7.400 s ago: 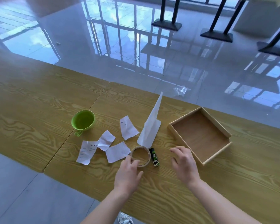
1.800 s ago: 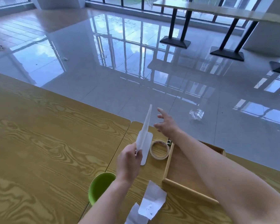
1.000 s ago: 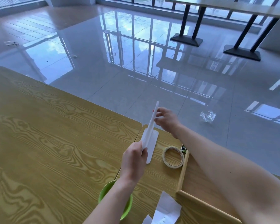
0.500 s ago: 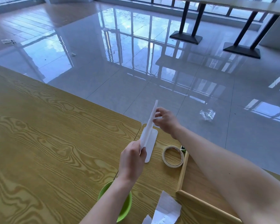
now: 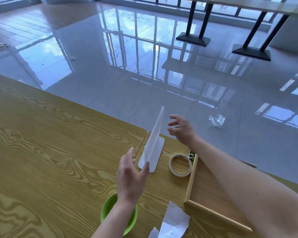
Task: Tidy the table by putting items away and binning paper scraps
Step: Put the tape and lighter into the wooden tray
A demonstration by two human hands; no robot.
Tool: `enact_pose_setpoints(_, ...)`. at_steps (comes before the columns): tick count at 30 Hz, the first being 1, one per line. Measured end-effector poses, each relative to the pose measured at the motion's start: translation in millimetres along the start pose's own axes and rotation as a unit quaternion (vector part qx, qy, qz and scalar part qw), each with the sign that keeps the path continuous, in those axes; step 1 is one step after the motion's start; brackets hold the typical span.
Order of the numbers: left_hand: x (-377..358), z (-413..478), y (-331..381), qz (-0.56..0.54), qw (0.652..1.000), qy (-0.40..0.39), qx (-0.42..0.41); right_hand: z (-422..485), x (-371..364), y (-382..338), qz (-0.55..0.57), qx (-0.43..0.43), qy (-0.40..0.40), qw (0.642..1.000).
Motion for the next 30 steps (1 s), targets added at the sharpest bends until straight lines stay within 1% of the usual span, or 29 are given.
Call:
enact_pose_setpoints(2, 4.9, -18.3, -2.3, -0.031, 0.996, 0.055, 0.067, -10.4, 17.1, 17.5, -0.025, -0.008, 0.008, 1.000)
enact_pose_setpoints(3, 4.9, -26.9, -1.4, -0.038, 0.993, 0.072, 0.081, -16.1, 25.6, 26.9, -0.058, -0.012, 0.008, 0.998)
enact_pose_setpoints(4, 2.8, -34.2, 2.3, -0.041, 0.993, 0.072, 0.080, -21.8, 32.9, 35.9, -0.100, -0.014, 0.005, 0.995)
enact_pose_setpoints(5, -1.7, -40.8, 6.8, -0.043, 0.995, 0.052, 0.067, -27.3, 38.8, 44.4, -0.143, -0.014, 0.000, 0.990)
enact_pose_setpoints(6, -8.8, -46.4, 12.6, -0.041, 0.998, 0.013, 0.043, -32.0, 43.1, 51.9, -0.181, -0.012, -0.004, 0.983)
enact_pose_setpoints(8, -26.6, -53.6, 27.9, -0.022, 0.996, -0.086, -0.010, -38.2, 47.6, 62.3, -0.244, -0.004, -0.010, 0.970)
enact_pose_setpoints(9, -36.7, -54.3, 34.0, 0.001, 0.990, -0.133, -0.036, -39.6, 48.3, 65.1, -0.271, 0.000, -0.016, 0.962)
enact_pose_setpoints(11, -58.2, -47.4, 40.3, 0.067, 0.977, -0.177, -0.098, -38.9, 47.4, 68.4, -0.313, 0.005, -0.033, 0.949)
enact_pose_setpoints(15, -92.5, -16.0, 46.2, 0.186, 0.945, -0.202, -0.177, -31.2, 41.4, 72.3, -0.386, -0.004, -0.084, 0.919)
enact_pose_setpoints(17, -102.0, -3.2, 46.4, 0.256, 0.922, -0.216, -0.195, -25.9, 38.2, 73.8, -0.423, -0.017, -0.105, 0.900)
enact_pose_setpoints(19, -107.1, 4.5, 44.2, 0.292, 0.906, -0.235, -0.200, -20.9, 34.9, 75.0, -0.451, -0.036, -0.120, 0.883)
enact_pose_setpoints(23, -114.5, 7.8, 37.1, 0.334, 0.873, -0.271, -0.233, -11.5, 27.4, 79.1, -0.475, -0.068, -0.144, 0.865)
enact_pose_setpoints(27, -120.7, 7.6, 32.7, 0.342, 0.863, -0.278, -0.246, -5.9, 25.6, 81.6, -0.473, -0.070, -0.161, 0.863)
enact_pose_setpoints(30, -121.7, 8.5, 29.5, 0.338, 0.864, -0.277, -0.252, -6.6, 24.7, 83.9, -0.478, -0.056, -0.170, 0.860)
Point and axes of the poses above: each hand's wrist, its own z-axis towards the middle knuckle, its own x-axis out of the back of the hand, y = z × x, the point moved 1 cm from there along z, towards the middle knuckle, and after that the axes turned 5 degrees about -y, right-handed, at the moved point
